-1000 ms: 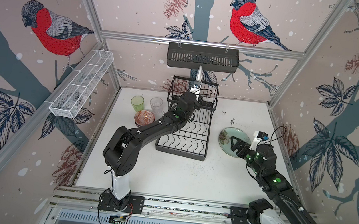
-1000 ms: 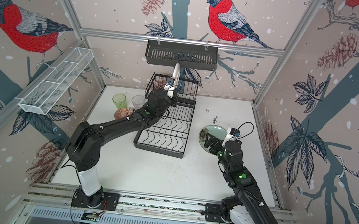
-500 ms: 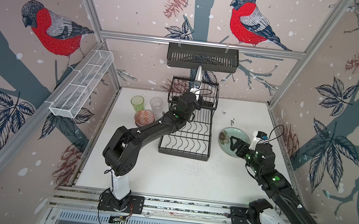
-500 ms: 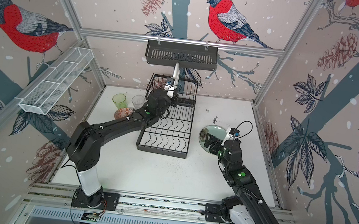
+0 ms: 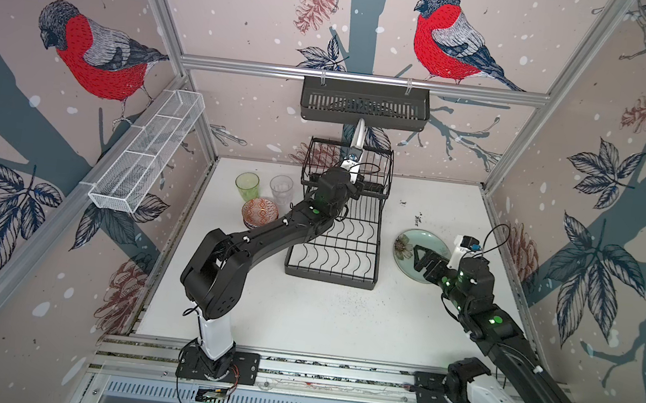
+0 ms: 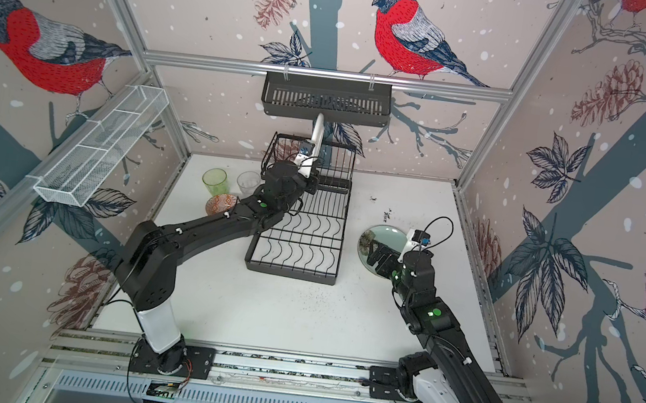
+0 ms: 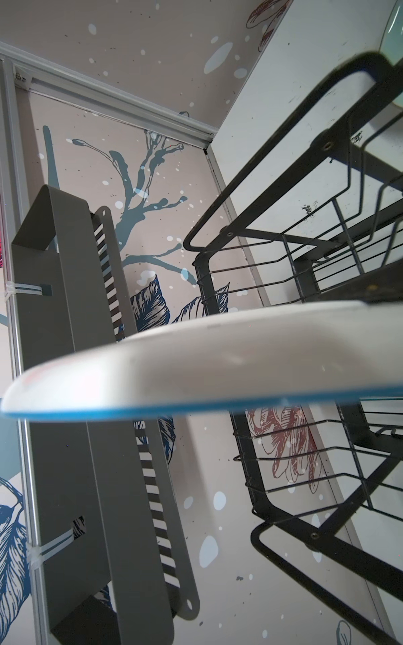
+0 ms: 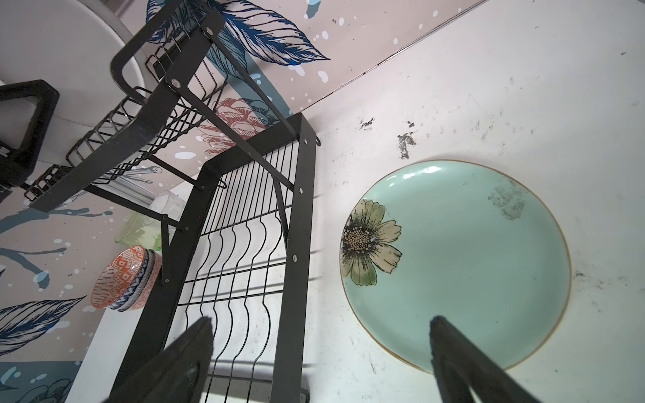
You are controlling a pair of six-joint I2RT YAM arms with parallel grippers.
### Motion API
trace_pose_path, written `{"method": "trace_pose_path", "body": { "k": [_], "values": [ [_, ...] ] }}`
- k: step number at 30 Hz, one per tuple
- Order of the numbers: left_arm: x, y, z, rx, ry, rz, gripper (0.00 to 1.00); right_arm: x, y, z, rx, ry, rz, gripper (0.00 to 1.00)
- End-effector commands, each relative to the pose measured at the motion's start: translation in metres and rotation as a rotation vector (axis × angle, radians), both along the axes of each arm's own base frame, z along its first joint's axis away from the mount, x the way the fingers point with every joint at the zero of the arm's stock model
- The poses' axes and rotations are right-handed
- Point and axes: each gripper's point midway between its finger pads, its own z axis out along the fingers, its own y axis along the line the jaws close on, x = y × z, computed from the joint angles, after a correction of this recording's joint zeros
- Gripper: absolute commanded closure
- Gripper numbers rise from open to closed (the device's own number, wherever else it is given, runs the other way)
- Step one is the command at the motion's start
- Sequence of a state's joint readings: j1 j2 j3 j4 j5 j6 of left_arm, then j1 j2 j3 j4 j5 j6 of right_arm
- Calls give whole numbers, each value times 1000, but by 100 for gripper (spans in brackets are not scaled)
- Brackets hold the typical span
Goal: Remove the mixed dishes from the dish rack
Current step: 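Lift the white plate up out of the rack with the left gripper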
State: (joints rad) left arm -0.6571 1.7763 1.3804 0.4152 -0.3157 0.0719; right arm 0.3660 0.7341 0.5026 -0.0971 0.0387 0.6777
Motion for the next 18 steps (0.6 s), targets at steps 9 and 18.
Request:
{"method": "trace_pose_path", "body": {
  "k": [9,18],
  "values": [
    [-10,19,63,-86,-208,47,100,3,3,4,19,-17,6,4],
    [-20,21,88,-140,-256,19,100,2,4,4,21,-14,13,4]
  ]
}}
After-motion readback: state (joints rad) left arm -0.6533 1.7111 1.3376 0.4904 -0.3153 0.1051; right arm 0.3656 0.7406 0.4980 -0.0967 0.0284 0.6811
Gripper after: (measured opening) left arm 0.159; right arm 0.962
